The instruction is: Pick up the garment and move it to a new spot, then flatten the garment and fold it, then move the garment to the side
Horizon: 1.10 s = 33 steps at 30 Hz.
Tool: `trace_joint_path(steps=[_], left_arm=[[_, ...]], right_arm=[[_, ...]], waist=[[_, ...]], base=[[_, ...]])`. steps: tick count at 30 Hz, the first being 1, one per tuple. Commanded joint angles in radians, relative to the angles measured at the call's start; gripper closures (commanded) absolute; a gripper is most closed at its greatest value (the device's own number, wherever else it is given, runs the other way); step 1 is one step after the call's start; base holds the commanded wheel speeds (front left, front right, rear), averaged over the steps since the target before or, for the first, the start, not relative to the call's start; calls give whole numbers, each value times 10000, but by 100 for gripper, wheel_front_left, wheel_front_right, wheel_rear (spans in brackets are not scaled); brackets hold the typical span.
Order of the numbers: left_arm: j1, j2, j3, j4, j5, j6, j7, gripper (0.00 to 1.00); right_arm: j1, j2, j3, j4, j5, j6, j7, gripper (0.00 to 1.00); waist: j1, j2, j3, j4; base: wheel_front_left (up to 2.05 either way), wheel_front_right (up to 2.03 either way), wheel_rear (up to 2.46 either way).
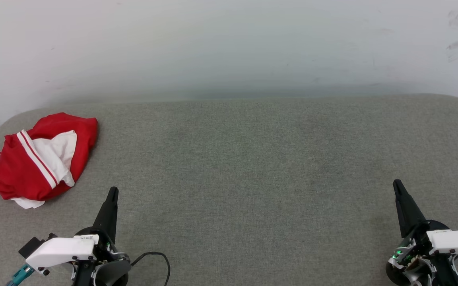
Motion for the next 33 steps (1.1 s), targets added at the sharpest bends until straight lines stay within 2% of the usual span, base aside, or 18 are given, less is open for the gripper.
trace_joint_path(steps=[1, 24, 25, 33], left_arm=[[-60, -11, 23, -11, 1, -18, 22, 100], [-60, -11, 26, -12, 1, -18, 21, 100], [0, 0, 0, -1, 0, 0, -1, 0], [267, -21, -87, -13, 105, 2, -283, 0]], right_arm=[[-119, 37, 3, 4, 13, 0, 6, 100], [-119, 37, 7, 4, 13, 0, 5, 100], [0, 0, 0, 0, -1, 0, -1, 0], [264, 3, 106, 161, -175, 0, -260, 0]], waist=[[0, -1, 0, 0], [0, -1, 0, 0], [0, -1, 0, 0], [0, -1, 6, 1]], base=[[0, 0, 0], [0, 0, 0], [0, 0, 0], [0, 0, 0]])
